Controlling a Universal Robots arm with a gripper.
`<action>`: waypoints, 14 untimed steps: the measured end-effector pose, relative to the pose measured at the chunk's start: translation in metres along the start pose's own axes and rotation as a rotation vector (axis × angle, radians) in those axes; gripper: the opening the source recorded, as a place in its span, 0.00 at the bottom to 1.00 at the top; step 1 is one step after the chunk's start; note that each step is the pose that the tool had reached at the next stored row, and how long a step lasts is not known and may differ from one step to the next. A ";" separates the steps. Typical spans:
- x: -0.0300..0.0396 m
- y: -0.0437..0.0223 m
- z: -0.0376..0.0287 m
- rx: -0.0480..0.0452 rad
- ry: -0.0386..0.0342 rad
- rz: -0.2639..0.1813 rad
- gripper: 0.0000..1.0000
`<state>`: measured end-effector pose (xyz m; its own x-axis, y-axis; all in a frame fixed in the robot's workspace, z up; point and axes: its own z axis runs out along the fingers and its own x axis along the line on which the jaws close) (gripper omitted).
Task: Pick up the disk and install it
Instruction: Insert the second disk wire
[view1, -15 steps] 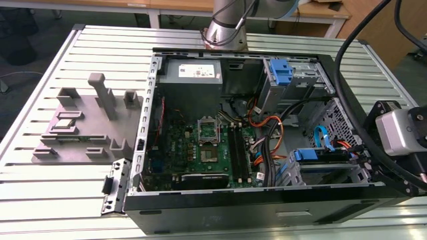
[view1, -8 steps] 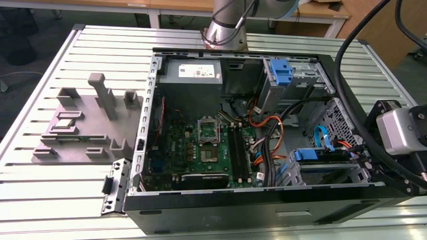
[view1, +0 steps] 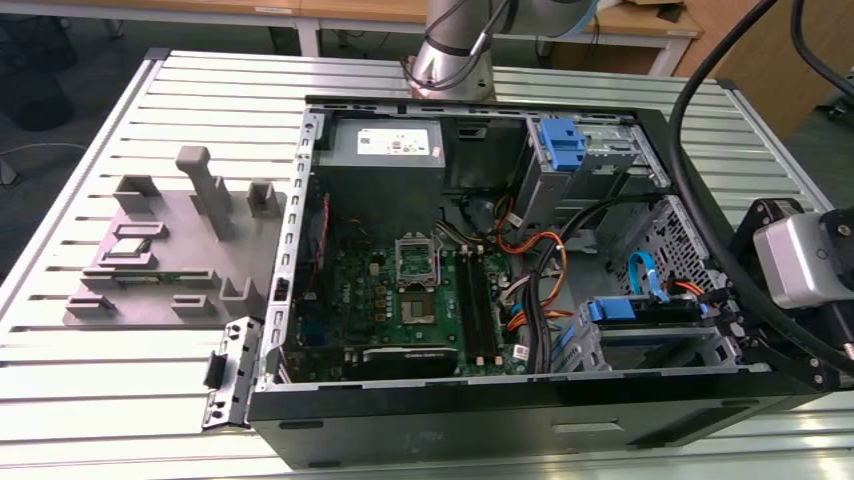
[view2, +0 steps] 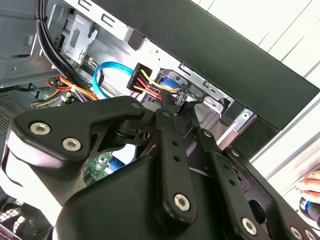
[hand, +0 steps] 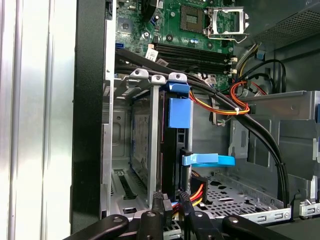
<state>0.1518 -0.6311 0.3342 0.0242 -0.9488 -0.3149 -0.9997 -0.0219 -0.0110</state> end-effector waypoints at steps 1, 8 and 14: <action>0.0000 0.0001 0.0000 0.0000 0.0001 0.000 0.26; 0.0000 0.0004 0.0000 0.0000 0.0000 0.000 0.18; -0.0003 0.0119 -0.0001 0.0046 -0.0157 -0.001 0.18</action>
<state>0.1399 -0.6311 0.3343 0.0255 -0.9437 -0.3298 -0.9996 -0.0215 -0.0158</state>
